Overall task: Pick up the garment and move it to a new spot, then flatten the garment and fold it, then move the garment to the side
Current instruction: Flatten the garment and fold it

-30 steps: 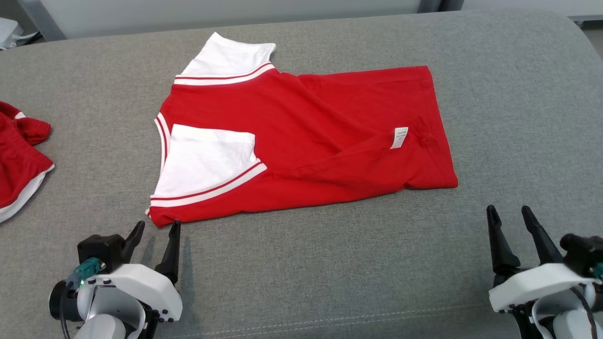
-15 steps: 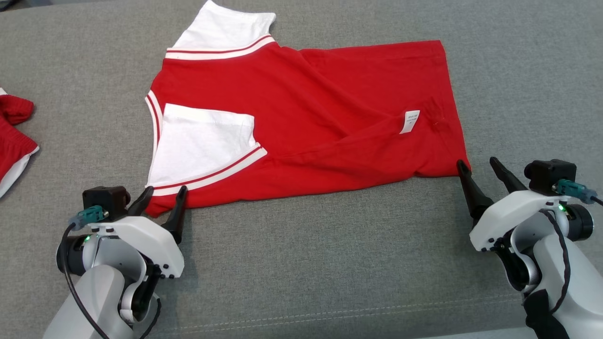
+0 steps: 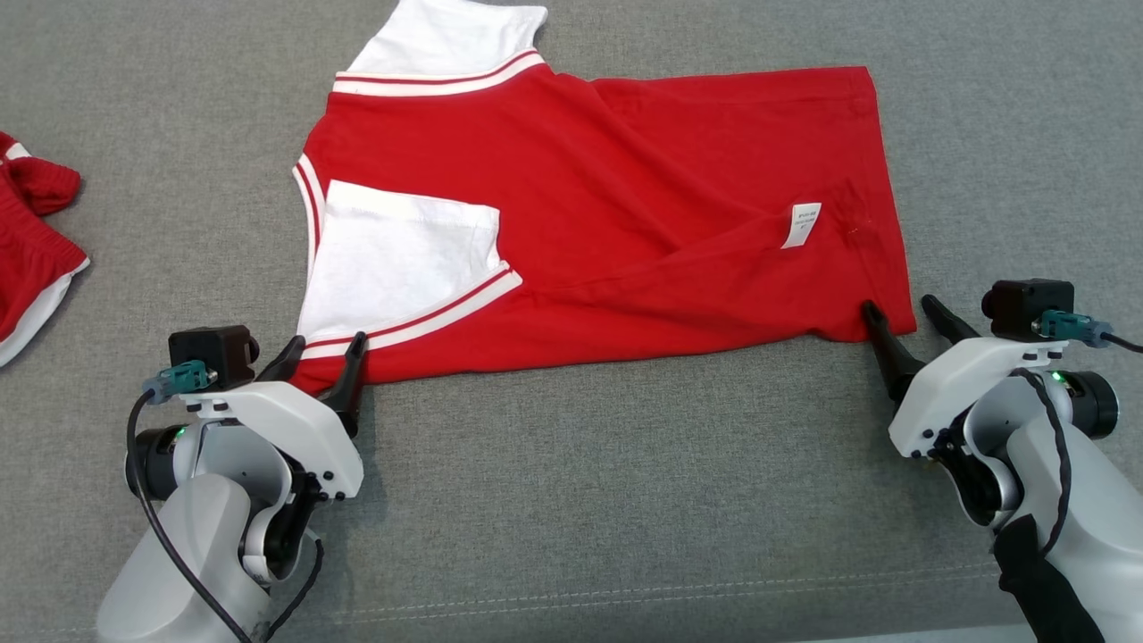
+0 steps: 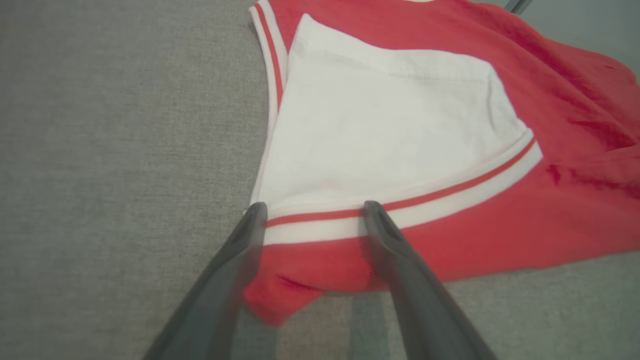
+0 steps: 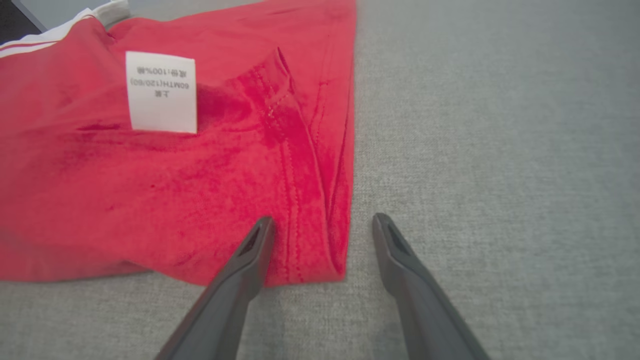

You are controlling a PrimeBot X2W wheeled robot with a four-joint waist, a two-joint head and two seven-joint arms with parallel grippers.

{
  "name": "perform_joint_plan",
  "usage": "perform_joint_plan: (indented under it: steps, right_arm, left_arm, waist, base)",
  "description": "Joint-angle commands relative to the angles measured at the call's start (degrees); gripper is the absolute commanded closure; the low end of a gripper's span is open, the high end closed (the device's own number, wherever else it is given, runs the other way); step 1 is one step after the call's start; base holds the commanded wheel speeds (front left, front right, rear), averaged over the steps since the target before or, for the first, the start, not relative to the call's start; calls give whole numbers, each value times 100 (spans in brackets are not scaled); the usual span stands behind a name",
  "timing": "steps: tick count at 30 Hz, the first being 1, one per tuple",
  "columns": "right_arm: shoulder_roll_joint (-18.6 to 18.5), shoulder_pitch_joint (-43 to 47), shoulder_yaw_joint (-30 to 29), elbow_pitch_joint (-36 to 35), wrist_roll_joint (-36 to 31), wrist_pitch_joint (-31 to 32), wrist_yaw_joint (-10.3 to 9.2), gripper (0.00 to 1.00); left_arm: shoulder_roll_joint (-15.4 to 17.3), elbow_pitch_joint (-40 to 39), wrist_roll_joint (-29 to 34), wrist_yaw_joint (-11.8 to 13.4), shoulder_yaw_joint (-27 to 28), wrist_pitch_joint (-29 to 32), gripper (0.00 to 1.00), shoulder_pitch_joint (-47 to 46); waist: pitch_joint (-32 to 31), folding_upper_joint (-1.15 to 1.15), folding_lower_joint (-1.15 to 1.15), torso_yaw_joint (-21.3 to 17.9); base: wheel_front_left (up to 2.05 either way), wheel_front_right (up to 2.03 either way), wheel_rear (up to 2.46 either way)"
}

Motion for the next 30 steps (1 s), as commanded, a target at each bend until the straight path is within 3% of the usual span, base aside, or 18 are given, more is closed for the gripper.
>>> perform_joint_plan:
  steps: [1, 13, 15, 16, 17, 18, 30]
  right_arm:
    - [-12, -34, 112, -53, 70, -9, 24, 0]
    - [-22, -231, 630, 177, 557, 24, 24, 0]
    - [-17, -244, 736, 203, 662, 118, 24, 0]
    - [-29, -255, 776, 212, 703, 138, 24, 58]
    - [-39, -267, 809, 225, 741, 150, 24, 92]
    - [-36, -267, 855, 238, 793, 194, 24, 100]
    - [-405, 125, 1013, -248, 1509, 153, 24, 100]
  left_arm:
    - [181, -1, -56, 95, 180, 69, 0, -85]
    - [233, -309, 17, 512, 100, 385, 0, 60]
    - [186, -383, -54, 470, 60, 499, 0, 96]
    - [197, -391, -38, 458, 5, 581, 18, 106]
    - [191, -408, -61, 429, -28, 656, 69, 117]
    - [197, -425, -71, 392, -71, 733, 100, 128]
    - [569, -1264, 13, 539, -127, 923, 100, 610]
  waist:
    - [1, 0, 0, 4]
    - [4, 0, 0, 13]
    - [2, 0, 0, 20]
    - [2, 0, 0, 21]
    - [3, 0, 0, 18]
    - [-1, 0, 0, 14]
    - [-73, 0, 0, 36]
  base:
    - [0, 0, 0]
    - [0, 0, 0]
    - [0, 0, 0]
    - [0, 0, 0]
    - [0, 0, 0]
    - [0, 0, 0]
    - [0, 0, 0]
